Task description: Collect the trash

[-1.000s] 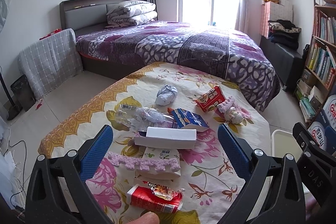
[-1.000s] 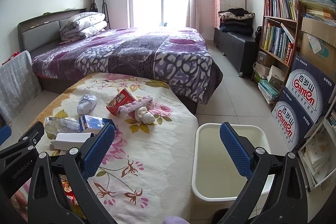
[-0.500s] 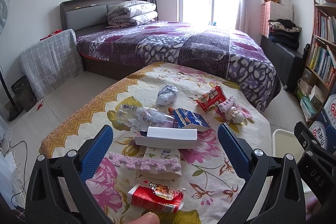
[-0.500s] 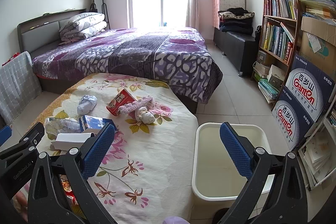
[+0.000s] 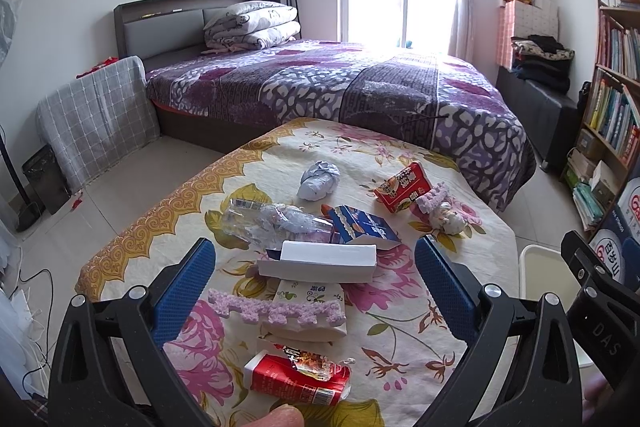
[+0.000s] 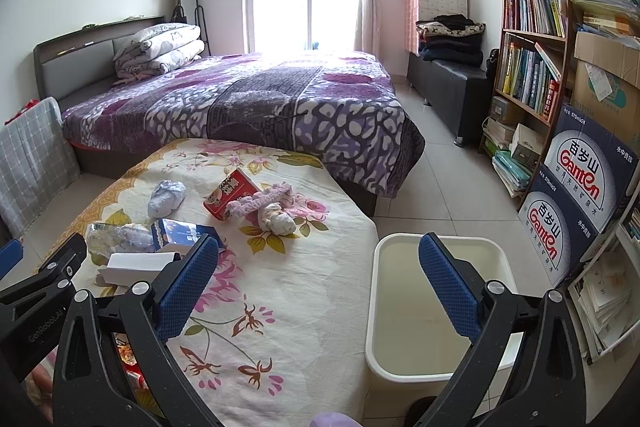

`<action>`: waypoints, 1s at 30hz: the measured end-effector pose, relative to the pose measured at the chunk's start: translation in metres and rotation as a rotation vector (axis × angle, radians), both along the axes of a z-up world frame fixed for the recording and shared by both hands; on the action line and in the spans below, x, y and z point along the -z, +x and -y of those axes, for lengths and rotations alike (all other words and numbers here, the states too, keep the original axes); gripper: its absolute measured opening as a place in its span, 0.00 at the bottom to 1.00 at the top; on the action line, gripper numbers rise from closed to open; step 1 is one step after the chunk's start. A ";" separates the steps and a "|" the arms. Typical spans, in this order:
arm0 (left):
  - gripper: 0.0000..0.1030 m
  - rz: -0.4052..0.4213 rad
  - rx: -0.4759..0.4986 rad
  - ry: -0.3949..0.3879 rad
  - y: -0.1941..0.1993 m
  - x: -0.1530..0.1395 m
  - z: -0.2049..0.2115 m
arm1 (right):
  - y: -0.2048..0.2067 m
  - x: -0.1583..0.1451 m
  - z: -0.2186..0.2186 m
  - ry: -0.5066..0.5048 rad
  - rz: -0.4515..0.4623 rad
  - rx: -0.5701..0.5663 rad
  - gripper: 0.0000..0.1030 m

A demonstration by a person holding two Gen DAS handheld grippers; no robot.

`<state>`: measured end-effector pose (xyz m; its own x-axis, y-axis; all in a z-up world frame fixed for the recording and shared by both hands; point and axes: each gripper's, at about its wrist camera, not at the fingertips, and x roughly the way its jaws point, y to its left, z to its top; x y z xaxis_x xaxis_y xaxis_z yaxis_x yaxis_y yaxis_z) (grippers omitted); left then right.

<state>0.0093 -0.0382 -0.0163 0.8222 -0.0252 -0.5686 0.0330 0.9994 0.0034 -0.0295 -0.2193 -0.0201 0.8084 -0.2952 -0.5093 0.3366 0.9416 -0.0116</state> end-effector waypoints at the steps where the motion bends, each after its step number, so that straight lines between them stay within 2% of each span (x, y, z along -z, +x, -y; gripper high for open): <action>1: 0.94 0.000 0.000 0.000 0.000 0.000 0.000 | 0.000 0.000 0.000 0.001 0.000 0.000 0.93; 20: 0.94 0.001 0.001 -0.003 0.001 -0.002 0.000 | 0.002 -0.001 0.000 0.014 -0.008 -0.004 0.93; 23: 0.94 0.015 0.010 -0.008 0.007 -0.015 -0.006 | 0.009 -0.006 0.005 0.071 -0.035 -0.018 0.93; 27: 0.94 -0.006 0.033 -0.007 0.028 -0.031 -0.025 | 0.025 -0.019 0.013 0.153 -0.090 -0.041 0.93; 30: 0.94 -0.061 0.036 -0.034 0.053 -0.041 -0.043 | 0.043 -0.025 0.011 0.160 -0.144 -0.067 0.93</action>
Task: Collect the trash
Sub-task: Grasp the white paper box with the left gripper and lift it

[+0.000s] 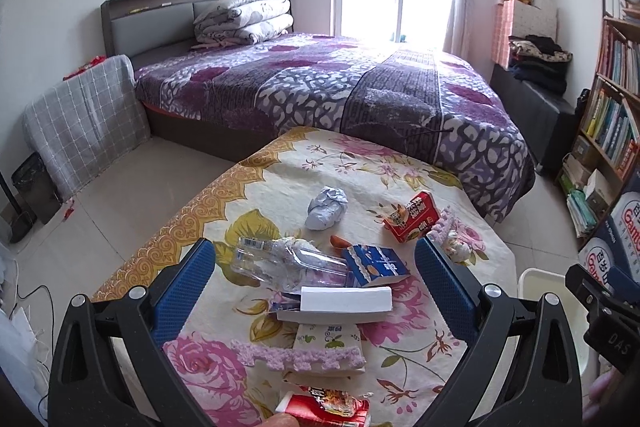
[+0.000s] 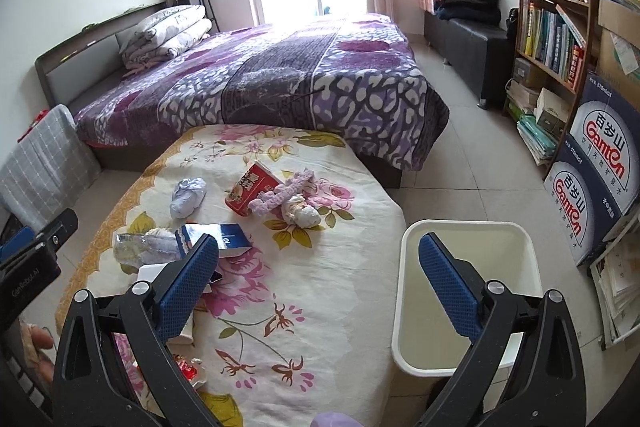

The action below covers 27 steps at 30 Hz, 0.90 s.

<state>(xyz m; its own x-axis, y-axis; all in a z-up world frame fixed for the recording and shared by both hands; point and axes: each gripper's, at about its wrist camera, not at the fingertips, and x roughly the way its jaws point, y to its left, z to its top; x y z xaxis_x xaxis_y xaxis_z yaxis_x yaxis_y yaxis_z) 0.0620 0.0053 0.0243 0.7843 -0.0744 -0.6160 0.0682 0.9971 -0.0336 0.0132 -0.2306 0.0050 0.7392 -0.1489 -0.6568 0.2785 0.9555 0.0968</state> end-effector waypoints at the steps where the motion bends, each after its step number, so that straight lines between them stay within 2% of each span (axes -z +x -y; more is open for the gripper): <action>1: 0.94 -0.036 0.002 -0.015 0.011 -0.001 -0.006 | 0.006 -0.001 0.000 0.009 -0.018 -0.010 0.93; 4: 0.94 -0.191 0.031 -0.035 0.043 0.012 -0.018 | 0.022 0.002 0.006 0.058 -0.071 -0.013 0.93; 7: 0.94 -0.307 0.084 0.005 0.058 0.039 -0.013 | 0.035 0.019 0.021 0.153 -0.113 0.005 0.93; 9: 0.94 -0.392 0.194 0.088 0.061 0.063 0.007 | 0.041 0.038 0.036 0.219 -0.152 0.054 0.93; 10: 0.94 -0.435 0.277 0.175 0.060 0.077 0.023 | 0.046 0.046 0.043 0.256 -0.190 0.076 0.93; 12: 0.94 -0.410 0.345 0.373 0.055 0.096 0.049 | 0.054 0.058 0.055 0.354 -0.249 0.090 0.93; 13: 0.94 -0.396 0.364 0.461 0.053 0.106 0.060 | 0.058 0.061 0.057 0.377 -0.267 0.084 0.93; 14: 0.94 -0.401 0.389 0.515 0.053 0.114 0.068 | 0.061 0.062 0.058 0.363 -0.275 0.084 0.93; 16: 0.94 -0.404 0.433 0.601 0.054 0.129 0.081 | 0.064 0.061 0.056 0.294 -0.273 0.103 0.93; 18: 0.94 -0.370 0.436 0.695 0.059 0.139 0.090 | 0.068 0.060 0.053 0.258 -0.271 0.104 0.93; 21: 0.94 -0.351 0.472 0.731 0.068 0.147 0.099 | 0.075 0.062 0.052 0.265 -0.285 0.089 0.93; 22: 0.85 -0.344 0.481 0.744 0.070 0.149 0.100 | 0.077 0.063 0.051 0.265 -0.291 0.082 0.93; 23: 0.67 -0.348 0.486 0.751 0.071 0.152 0.101 | 0.079 0.065 0.049 0.263 -0.296 0.080 0.93; 24: 0.57 -0.366 0.491 0.735 0.073 0.153 0.099 | 0.082 0.066 0.047 0.261 -0.302 0.076 0.93; 25: 0.40 -0.385 0.494 0.694 0.077 0.152 0.095 | 0.083 0.067 0.045 0.262 -0.306 0.073 0.93; 27: 0.32 -0.372 0.485 0.640 0.082 0.146 0.087 | 0.085 0.071 0.040 0.269 -0.313 0.064 0.93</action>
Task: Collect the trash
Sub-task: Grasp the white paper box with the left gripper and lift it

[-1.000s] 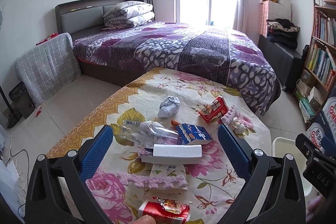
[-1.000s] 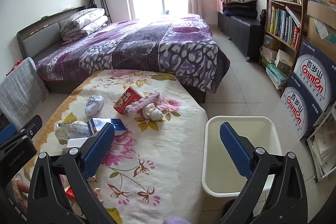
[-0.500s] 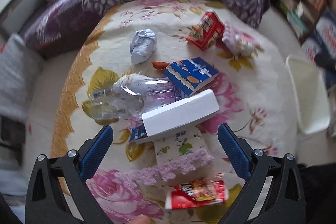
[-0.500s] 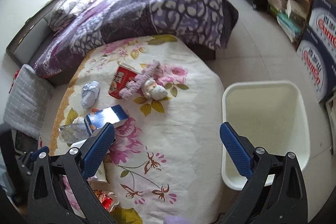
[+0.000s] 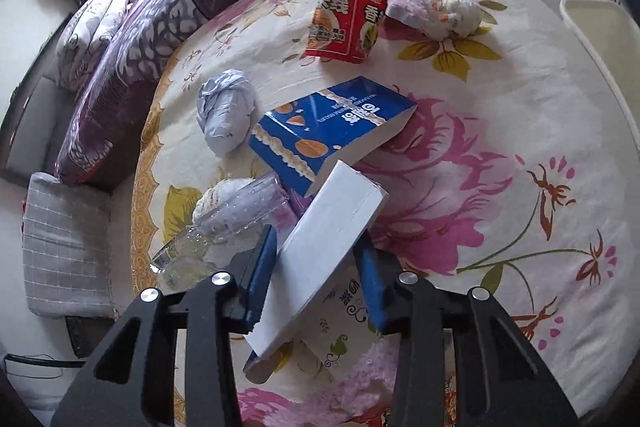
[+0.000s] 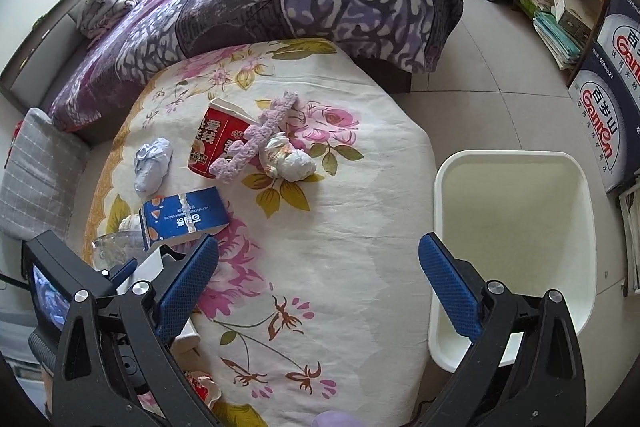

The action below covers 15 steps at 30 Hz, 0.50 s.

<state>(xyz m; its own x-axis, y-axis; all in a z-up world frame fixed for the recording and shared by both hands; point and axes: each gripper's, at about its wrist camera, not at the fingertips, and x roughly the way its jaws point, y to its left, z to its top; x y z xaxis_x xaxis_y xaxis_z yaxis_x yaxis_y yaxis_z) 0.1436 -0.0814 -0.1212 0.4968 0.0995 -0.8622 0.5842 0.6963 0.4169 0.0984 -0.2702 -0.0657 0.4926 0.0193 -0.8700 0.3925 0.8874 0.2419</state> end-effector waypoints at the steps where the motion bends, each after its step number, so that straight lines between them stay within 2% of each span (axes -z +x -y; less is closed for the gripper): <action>1: 0.28 -0.017 -0.017 -0.053 0.003 -0.007 -0.007 | 0.001 0.001 -0.002 0.007 -0.002 -0.004 0.93; 4: 0.24 -0.066 -0.088 -0.248 0.009 -0.032 -0.032 | 0.003 0.005 -0.012 0.024 -0.006 -0.025 0.93; 8: 0.18 -0.095 -0.187 -0.467 0.012 -0.061 -0.064 | 0.005 0.012 -0.036 0.018 -0.018 -0.087 0.93; 12: 0.18 -0.084 -0.284 -0.613 0.016 -0.082 -0.096 | 0.007 0.022 -0.063 -0.011 -0.038 -0.160 0.93; 15: 0.18 -0.056 -0.334 -0.645 0.018 -0.089 -0.111 | 0.008 0.029 -0.080 -0.026 -0.045 -0.195 0.93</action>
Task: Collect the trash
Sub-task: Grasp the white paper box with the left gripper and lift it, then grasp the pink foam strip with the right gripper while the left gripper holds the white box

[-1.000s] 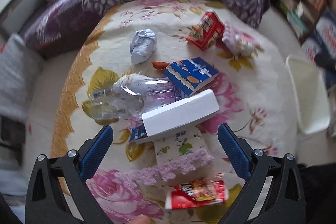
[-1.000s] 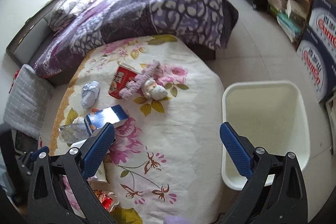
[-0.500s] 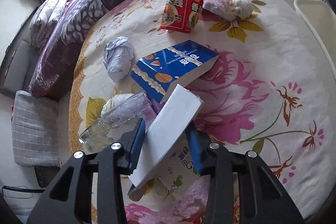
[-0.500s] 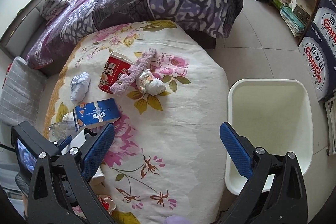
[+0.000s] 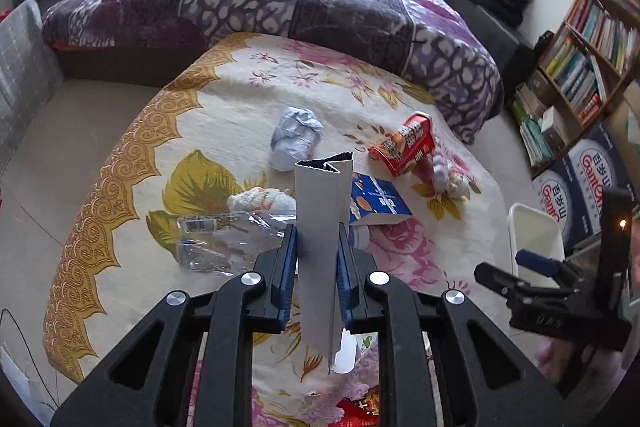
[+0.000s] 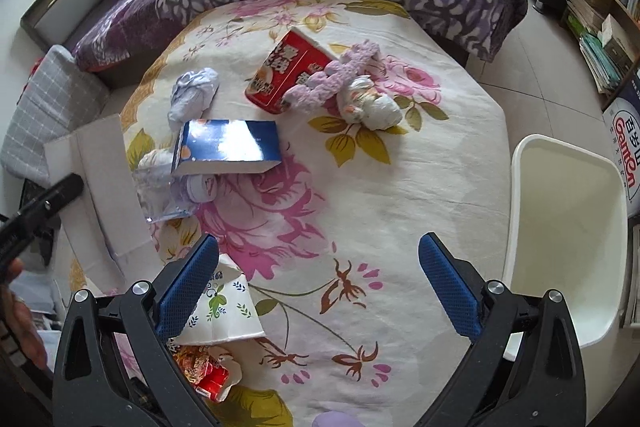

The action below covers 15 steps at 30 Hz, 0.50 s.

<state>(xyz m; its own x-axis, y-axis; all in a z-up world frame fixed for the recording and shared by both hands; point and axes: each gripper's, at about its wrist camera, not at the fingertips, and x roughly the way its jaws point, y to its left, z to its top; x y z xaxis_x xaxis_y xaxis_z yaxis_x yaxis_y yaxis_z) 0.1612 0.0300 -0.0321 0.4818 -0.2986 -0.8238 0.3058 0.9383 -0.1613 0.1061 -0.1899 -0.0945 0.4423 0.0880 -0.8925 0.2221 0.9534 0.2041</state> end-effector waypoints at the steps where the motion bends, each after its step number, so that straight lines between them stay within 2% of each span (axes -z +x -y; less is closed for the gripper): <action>1: 0.18 0.010 -0.021 -0.001 0.000 -0.003 -0.005 | 0.001 0.003 -0.005 0.007 -0.008 -0.015 0.93; 8: 0.18 0.097 -0.148 -0.035 -0.002 -0.031 -0.041 | 0.002 0.018 -0.046 0.041 -0.045 -0.133 0.93; 10: 0.18 0.112 -0.164 -0.049 -0.003 -0.038 -0.048 | 0.000 0.019 -0.052 0.050 -0.054 -0.124 0.92; 13: 0.18 0.120 -0.177 -0.058 -0.005 -0.043 -0.055 | -0.003 0.018 -0.061 0.144 -0.060 -0.149 0.84; 15: 0.18 0.117 -0.183 -0.055 -0.006 -0.043 -0.058 | -0.002 0.018 -0.065 0.154 -0.055 -0.153 0.82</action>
<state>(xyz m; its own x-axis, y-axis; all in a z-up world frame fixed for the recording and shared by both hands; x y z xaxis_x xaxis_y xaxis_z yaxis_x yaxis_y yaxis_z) 0.1555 0.0875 0.0107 0.6237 -0.2405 -0.7437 0.1508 0.9706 -0.1874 0.1036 -0.1254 -0.1122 0.3643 0.2873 -0.8858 0.0917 0.9355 0.3411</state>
